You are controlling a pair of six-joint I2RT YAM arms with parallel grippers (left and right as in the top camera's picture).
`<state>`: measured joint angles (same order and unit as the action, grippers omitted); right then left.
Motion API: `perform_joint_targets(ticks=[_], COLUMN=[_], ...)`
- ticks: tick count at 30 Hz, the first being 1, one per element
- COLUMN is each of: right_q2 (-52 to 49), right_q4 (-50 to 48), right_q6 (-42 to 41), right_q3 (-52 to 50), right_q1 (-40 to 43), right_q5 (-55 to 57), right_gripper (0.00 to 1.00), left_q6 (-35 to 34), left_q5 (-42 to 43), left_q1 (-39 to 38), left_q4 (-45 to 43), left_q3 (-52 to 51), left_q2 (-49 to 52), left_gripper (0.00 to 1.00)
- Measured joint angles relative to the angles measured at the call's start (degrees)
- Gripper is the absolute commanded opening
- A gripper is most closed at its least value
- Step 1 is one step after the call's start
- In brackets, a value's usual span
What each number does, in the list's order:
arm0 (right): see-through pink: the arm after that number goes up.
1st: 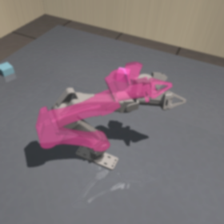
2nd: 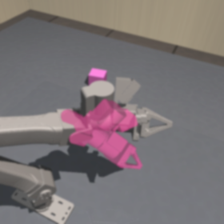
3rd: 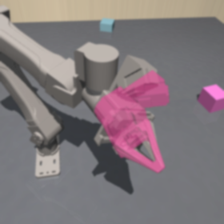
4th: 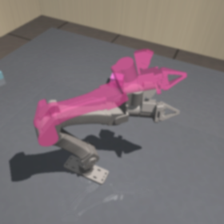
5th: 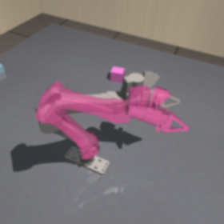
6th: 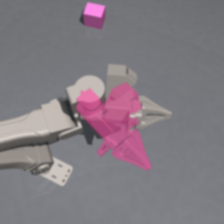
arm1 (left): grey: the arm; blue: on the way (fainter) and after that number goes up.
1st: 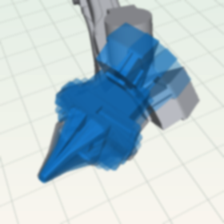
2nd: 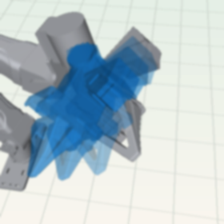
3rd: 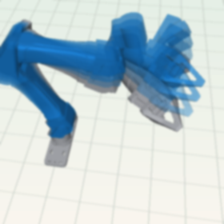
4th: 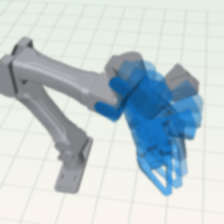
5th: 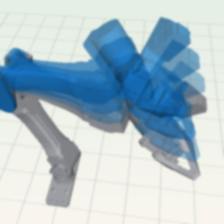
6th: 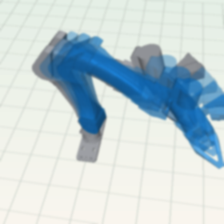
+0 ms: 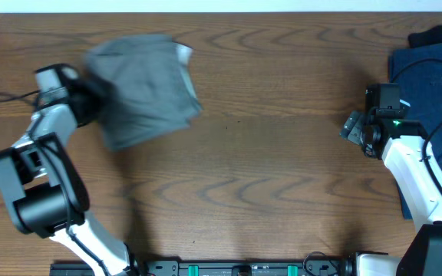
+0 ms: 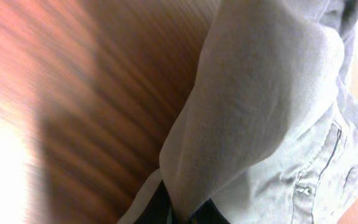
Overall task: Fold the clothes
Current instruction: 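Drag the folded grey shorts to the far left corner with left gripper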
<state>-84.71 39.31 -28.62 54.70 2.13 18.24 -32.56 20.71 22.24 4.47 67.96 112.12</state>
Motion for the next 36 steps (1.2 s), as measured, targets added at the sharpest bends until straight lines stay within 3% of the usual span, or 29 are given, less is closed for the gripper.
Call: perform_joint_targets(ticks=[8,12,18,27,36], right_q2=[0.00,0.00,0.00,0.00,0.00], right_q4=[0.00,0.00,0.02,0.02,0.00], right_q6=[-0.02,-0.02,-0.02,-0.02,-0.02], right_q3=[0.00,0.00,0.00,0.00,0.00], right_q1=[0.00,0.00,0.00,0.00,0.00], right_q5=[0.00,0.00,0.00,0.00,0.00], right_gripper=[0.99,0.99,0.99,0.99,0.99], left_q6=[-10.75,-15.82,-19.78,-19.23,-11.08], left_q5=[-8.37,-9.92,-9.38,-6.01,-3.63], left_q1=[14.80,17.59,13.88,4.79,3.89], left_q4=[-5.60,-5.57,-7.34,-16.85,-18.03], left_q3=[0.00,0.00,0.00,0.00,2.71], left_q2=[0.00,0.02,0.22,6.93,10.93], left_gripper=[0.06,0.07,0.06,0.06,0.06])
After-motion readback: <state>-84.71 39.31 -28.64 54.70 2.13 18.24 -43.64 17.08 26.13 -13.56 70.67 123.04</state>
